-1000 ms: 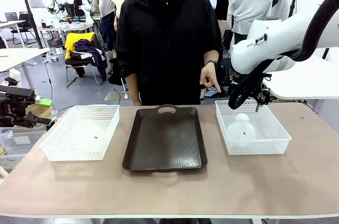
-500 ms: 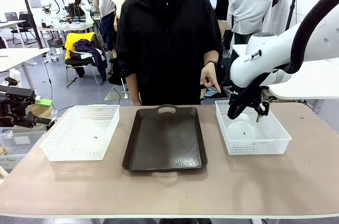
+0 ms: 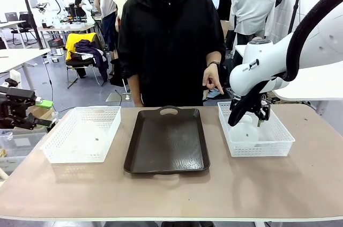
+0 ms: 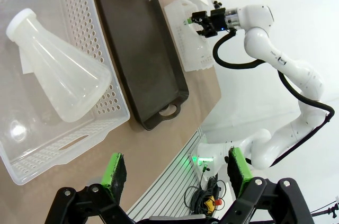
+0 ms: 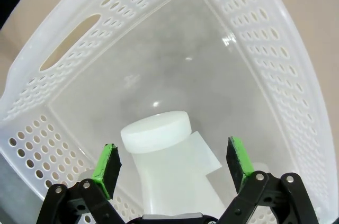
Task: Prepare the laboratory tools.
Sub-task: Pick up the Big flask that the person points to.
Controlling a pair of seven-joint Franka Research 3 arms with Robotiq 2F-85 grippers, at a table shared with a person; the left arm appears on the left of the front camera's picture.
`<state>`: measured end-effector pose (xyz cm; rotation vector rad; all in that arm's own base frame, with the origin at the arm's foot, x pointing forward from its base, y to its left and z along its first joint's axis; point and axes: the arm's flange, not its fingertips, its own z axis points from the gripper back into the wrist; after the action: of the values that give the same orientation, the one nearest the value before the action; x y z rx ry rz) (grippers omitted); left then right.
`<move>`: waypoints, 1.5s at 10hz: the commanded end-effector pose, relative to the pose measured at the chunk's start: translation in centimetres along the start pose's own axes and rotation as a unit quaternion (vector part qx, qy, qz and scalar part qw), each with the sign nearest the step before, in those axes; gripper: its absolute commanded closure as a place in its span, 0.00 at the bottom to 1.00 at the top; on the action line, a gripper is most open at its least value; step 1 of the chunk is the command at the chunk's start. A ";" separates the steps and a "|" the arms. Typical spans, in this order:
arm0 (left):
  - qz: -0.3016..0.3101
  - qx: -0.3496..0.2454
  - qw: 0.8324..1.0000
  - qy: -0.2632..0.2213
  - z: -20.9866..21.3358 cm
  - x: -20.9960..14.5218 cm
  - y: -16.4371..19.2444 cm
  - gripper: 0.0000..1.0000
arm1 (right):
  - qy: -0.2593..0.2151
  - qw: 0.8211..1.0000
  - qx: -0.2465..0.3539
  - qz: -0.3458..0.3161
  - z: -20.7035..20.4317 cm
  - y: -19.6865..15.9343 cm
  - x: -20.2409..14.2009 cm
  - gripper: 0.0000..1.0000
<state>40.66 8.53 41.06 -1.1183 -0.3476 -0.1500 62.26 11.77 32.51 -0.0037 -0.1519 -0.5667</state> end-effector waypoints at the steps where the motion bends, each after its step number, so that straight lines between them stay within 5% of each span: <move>1: -0.001 -0.001 1.000 -0.002 0.2 0.0 -0.1 0.00 | -0.017 1.000 -0.020 -0.010 -0.8 1.3 0.4 0.00; 6: -0.001 -0.001 1.000 -0.002 0.2 0.0 -0.1 0.00 | -0.014 0.999 -0.029 -0.012 -0.9 1.9 0.4 0.07; 7: -0.001 -0.001 1.000 -0.002 0.2 0.0 -0.1 0.00 | -0.016 0.999 -0.031 -0.011 -0.8 1.9 0.7 0.16; 12: -0.001 -0.001 1.000 -0.002 0.2 0.0 -0.1 0.00 | -0.007 0.998 -0.055 -0.004 -1.6 1.9 1.2 0.96; 15: -0.001 -0.001 1.000 -0.002 0.2 0.0 -0.1 0.00 | 0.006 0.998 -0.061 -0.003 -2.9 1.8 1.4 1.00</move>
<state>40.66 8.53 41.05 -1.1183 -0.3476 -0.1500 64.37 12.29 32.00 -0.0741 -0.1206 -0.5652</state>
